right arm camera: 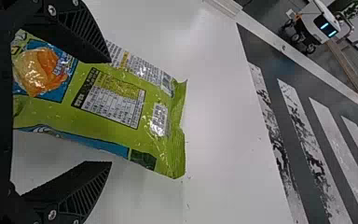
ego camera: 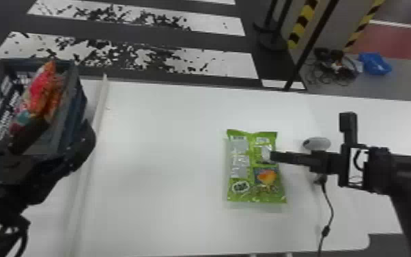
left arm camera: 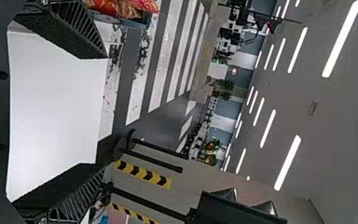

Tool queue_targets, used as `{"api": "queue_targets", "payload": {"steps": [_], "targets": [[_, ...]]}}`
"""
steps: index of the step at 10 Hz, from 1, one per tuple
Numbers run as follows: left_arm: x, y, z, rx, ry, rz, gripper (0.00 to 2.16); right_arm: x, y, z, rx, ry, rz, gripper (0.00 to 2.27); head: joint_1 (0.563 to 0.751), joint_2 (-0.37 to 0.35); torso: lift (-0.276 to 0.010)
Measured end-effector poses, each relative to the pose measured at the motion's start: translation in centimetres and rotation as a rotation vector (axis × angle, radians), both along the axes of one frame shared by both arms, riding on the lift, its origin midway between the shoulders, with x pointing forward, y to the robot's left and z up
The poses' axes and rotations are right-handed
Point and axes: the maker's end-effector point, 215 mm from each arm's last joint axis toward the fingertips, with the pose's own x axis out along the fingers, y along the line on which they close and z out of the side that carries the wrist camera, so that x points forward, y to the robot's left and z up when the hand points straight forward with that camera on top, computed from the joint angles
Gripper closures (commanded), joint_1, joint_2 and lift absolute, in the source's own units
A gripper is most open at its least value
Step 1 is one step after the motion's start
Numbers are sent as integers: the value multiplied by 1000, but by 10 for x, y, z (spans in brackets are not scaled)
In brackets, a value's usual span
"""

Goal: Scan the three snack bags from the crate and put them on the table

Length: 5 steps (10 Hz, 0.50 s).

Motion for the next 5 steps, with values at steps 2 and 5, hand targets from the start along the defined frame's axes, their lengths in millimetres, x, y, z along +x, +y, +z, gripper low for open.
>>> {"api": "queue_targets", "payload": {"steps": [2, 5], "targets": [[0, -1, 0, 0, 1, -1, 36, -2, 9, -17, -25, 11, 43, 124, 695, -148, -94], [1, 0, -1, 0, 1, -1, 36, -19, 19, -36, -15, 50, 87, 1605, 695, -136, -94]]}}
